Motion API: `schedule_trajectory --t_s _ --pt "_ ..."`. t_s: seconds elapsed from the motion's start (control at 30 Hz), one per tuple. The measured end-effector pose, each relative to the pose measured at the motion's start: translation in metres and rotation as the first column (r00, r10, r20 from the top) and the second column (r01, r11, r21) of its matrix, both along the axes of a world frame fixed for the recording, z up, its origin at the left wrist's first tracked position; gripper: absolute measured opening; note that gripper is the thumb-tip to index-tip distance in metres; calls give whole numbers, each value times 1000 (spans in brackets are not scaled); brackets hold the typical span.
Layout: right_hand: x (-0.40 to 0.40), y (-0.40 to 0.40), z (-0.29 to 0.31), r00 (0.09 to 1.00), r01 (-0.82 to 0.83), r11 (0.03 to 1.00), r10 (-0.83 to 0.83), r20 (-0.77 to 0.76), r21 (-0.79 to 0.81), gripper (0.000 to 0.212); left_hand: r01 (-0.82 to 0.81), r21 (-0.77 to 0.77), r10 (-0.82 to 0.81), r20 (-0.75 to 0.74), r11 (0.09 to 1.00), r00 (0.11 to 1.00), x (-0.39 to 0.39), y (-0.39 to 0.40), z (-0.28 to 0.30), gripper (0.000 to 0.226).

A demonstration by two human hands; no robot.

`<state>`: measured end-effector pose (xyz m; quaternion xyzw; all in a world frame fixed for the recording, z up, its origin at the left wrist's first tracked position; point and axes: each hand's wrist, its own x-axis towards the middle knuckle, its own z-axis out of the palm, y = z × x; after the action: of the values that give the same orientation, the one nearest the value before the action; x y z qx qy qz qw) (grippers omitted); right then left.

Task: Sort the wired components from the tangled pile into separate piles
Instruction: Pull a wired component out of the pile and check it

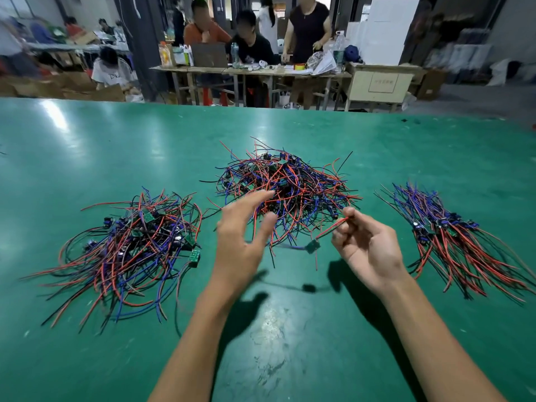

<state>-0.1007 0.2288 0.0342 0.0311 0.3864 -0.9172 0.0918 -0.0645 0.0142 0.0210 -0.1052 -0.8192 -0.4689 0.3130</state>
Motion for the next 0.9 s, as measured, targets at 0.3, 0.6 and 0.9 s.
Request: schedule_trajectory --t_s 0.3,0.6,0.9 --pt "2 -3 0 993 -5 987 24 -115 163 18 290 196 -340 302 937 891 6 34 -10 16" --pt "6 -11 -8 909 83 772 200 -364 631 21 318 415 -490 423 852 762 9 39 -8 16" --pt "0 5 -6 905 -26 922 185 -382 386 29 410 784 -853 275 466 444 14 36 1 30"
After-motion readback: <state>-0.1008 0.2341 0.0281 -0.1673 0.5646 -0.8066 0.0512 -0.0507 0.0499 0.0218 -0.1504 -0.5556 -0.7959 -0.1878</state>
